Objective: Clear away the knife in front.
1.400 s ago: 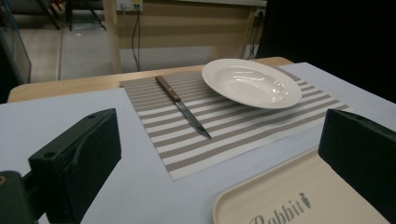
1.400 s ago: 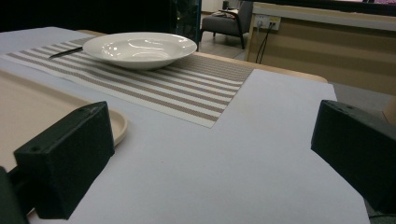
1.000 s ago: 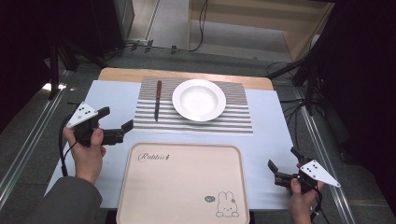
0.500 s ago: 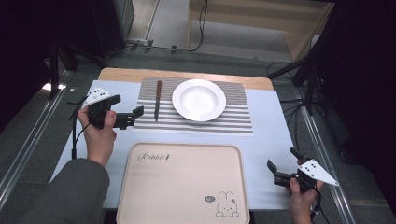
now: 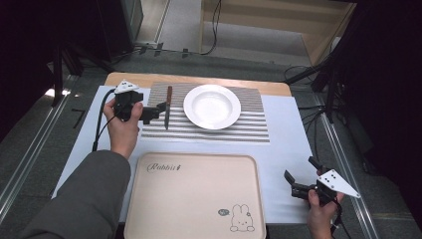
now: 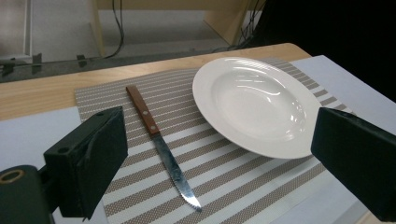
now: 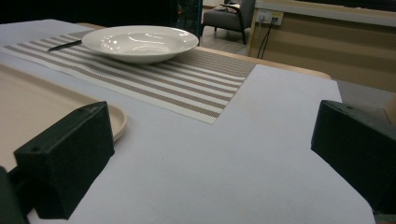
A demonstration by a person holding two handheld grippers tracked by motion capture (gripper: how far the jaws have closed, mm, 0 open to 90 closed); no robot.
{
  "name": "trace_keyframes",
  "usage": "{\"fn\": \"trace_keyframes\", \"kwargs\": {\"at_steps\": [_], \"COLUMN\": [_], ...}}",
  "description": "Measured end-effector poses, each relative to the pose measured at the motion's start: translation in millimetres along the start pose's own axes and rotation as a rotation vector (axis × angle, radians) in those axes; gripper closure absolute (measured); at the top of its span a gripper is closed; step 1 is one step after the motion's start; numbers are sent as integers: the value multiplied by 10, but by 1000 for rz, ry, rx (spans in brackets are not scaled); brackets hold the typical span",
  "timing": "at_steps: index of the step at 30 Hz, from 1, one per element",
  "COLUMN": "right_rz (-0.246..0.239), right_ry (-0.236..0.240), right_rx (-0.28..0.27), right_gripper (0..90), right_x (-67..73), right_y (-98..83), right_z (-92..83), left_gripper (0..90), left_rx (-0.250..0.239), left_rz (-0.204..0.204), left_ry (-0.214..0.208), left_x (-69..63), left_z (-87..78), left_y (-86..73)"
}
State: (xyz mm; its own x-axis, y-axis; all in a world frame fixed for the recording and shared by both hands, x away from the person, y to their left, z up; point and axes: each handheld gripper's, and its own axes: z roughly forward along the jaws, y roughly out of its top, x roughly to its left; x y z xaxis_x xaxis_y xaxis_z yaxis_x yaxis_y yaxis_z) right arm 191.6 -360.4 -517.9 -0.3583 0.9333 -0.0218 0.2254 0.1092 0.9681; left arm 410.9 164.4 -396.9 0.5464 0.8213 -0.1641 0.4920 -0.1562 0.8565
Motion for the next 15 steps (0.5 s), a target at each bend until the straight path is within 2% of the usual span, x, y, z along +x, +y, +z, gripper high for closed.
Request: {"fn": "trace_keyframes", "kwargs": {"at_steps": [1, 4, 6, 8, 10, 11, 14, 15], "right_rz": [0, 1, 1, 1, 2, 3, 3, 3], "right_ry": [0, 1, 2, 2, 4, 3, 5, 4], "right_rx": [0, -1, -1, -2, -3, -2, -2, -2], "right_gripper": [0, 0, 0, 0, 0, 0, 0, 0], "right_x": [0, -1, -1, -1, -4, -5, -6, -7], "right_y": [0, 0, 0, 0, 0, 0, 0, 0], "right_z": [0, 0, 1, 0, 0, -1, 0, 1], "left_gripper": [34, 56, 75, 92, 130, 152, 217, 246], "left_rx": [0, 29, 54, 63, 82, 105, 125, 155], "left_rz": [0, -5, -26, -29, -51, -74, -85, -90], "left_ry": [0, 23, 35, 48, 70, 88, 110, 125], "left_x": [0, 13, 41, 51, 80, 120, 144, 163], "left_z": [0, 135, 265, 306, 398, 492, 580, 672], "left_y": [0, 40, 85, 100, 124, 142, 156, 167]}}
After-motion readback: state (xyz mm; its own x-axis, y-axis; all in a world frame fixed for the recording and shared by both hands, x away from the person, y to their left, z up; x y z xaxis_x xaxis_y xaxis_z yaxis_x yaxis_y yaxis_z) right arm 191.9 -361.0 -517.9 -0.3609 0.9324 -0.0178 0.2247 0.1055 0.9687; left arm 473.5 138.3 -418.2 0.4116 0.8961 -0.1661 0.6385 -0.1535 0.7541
